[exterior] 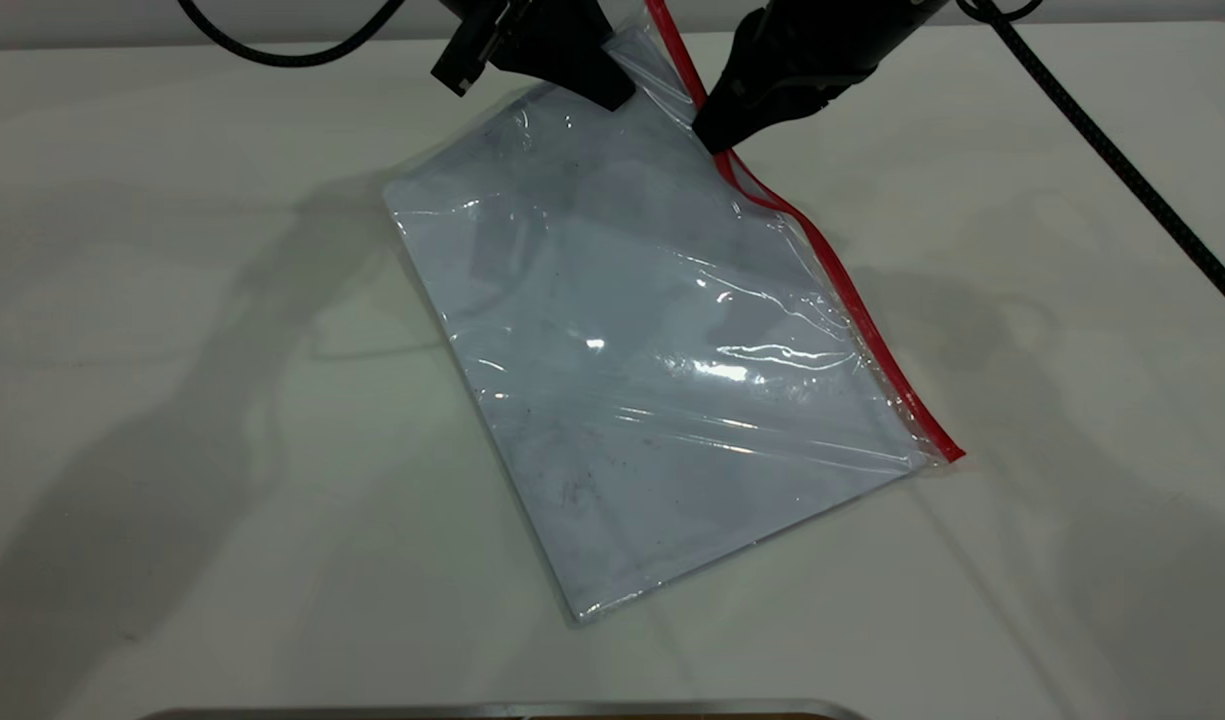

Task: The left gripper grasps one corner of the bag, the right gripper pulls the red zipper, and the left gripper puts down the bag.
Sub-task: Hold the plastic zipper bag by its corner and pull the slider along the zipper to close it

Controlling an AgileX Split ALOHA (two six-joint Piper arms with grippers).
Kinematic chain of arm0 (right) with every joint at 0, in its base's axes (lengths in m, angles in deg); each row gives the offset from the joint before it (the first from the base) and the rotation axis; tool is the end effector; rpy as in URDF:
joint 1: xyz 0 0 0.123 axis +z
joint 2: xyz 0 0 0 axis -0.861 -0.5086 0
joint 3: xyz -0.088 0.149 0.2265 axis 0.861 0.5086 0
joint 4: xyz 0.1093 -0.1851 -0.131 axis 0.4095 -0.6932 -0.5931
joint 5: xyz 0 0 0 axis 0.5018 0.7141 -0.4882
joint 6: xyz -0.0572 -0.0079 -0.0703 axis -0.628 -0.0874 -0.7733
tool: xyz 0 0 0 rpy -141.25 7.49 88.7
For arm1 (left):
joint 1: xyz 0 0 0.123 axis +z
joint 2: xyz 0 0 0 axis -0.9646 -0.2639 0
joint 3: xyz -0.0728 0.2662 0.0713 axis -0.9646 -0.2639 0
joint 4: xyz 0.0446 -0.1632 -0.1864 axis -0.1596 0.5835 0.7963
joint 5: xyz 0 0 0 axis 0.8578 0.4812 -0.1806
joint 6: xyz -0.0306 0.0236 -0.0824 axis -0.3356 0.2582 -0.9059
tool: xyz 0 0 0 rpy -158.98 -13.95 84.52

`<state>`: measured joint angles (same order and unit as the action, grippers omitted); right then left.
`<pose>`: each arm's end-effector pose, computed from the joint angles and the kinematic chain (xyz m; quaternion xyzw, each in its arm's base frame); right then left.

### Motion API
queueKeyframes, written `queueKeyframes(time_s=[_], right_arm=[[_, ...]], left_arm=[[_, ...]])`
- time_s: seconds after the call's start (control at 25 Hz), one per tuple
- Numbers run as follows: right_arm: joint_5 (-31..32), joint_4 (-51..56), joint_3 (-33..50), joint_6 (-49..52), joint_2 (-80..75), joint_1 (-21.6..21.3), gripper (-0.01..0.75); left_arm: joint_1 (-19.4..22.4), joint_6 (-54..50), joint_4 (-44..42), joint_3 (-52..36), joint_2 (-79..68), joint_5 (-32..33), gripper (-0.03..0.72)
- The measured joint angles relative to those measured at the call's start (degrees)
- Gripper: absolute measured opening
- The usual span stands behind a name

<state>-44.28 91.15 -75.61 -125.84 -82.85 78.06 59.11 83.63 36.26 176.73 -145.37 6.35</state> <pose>0.4029 0.1752 0.0920 -0.3963 0.8652 0.1914 0.2403 0.4893 -0.2057 0.0905 0.7302 0.5421 -0.2521 0.3306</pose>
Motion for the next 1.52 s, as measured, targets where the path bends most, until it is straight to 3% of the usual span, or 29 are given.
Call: queueKeyframes(time_s=[0.28, 0.64, 0.84, 1.24, 1.52], right_arm=[[-0.9, -6.2, 0.0, 4.4, 0.0, 0.1, 0.039], [1.4, -11.9, 0.2, 7.2, -0.4, -3.1, 0.043], [6.9, -17.4, 0.2, 11.7, -0.4, -4.5, 0.045], [22.9, -34.9, 0.2, 30.1, -0.4, -6.1, 0.048], [23.9, -36.2, 0.1, 33.0, -0.4, -6.1, 0.058]], left_arm=[[1.4, -2.0, 0.6, 0.6, 0.1, 1.4, 0.052], [5.6, -4.6, 1.8, 1.8, 1.0, 1.7, 0.052], [6.2, -6.3, 1.4, 1.8, 1.1, 1.7, 0.052], [6.4, -8.5, -3.3, 1.8, 1.1, 1.7, 0.052], [6.3, -8.5, -3.2, 1.8, 1.1, 1.7, 0.052]])
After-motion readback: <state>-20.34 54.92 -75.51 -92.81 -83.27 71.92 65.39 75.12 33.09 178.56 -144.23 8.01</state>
